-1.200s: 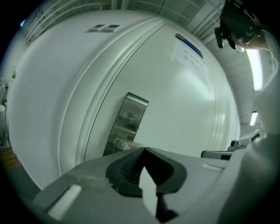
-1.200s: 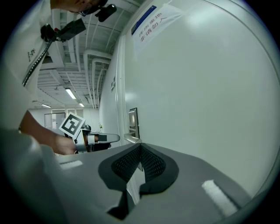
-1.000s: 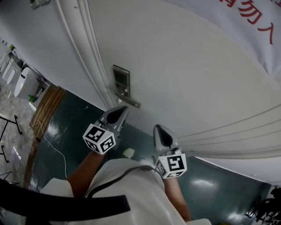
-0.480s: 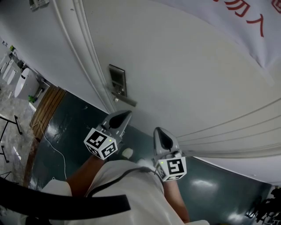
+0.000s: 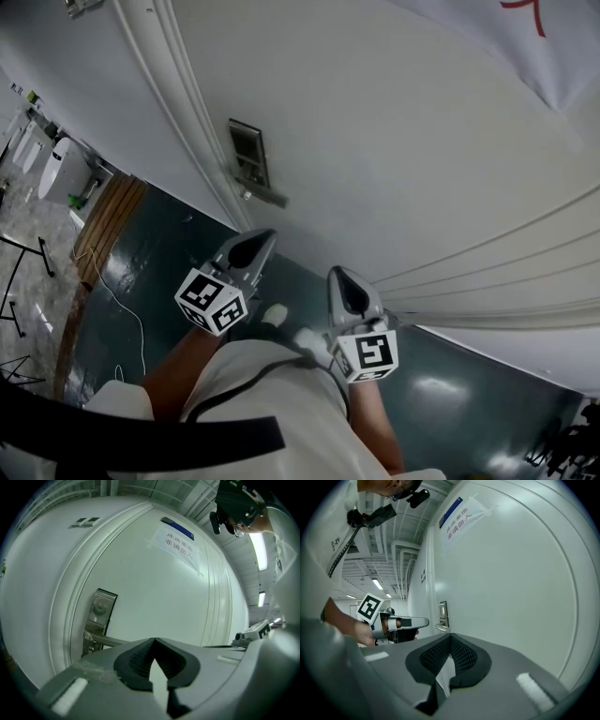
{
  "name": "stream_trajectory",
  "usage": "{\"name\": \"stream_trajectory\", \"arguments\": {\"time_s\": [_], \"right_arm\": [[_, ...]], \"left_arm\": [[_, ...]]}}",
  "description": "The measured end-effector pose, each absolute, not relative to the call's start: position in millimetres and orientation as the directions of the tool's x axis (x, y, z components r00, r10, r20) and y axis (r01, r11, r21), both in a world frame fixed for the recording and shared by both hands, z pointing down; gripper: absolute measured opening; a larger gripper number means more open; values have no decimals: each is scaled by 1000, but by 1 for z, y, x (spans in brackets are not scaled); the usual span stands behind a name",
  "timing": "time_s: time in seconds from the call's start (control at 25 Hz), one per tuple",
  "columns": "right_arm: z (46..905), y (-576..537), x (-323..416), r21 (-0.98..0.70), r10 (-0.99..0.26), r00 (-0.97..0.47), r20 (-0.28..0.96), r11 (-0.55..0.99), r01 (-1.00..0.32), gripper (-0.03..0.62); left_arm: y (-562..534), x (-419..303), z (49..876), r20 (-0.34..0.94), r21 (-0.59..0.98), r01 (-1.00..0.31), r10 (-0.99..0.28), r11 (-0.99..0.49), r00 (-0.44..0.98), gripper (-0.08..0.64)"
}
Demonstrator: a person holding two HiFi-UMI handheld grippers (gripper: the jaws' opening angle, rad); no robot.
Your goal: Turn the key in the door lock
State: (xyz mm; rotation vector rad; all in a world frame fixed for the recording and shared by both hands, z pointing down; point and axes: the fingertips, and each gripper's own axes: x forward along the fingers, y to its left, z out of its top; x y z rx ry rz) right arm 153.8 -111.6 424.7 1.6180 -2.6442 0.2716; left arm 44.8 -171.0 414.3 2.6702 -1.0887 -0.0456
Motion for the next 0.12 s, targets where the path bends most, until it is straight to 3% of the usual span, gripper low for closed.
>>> {"name": "stream_trajectory", "arguments": {"time_s": [0.12], "right_arm": [[428, -109, 159, -127, -880, -457, 132, 442, -888, 8]], "left_arm": [[-168, 48, 417, 70, 244, -693, -700, -679, 711, 3]]}}
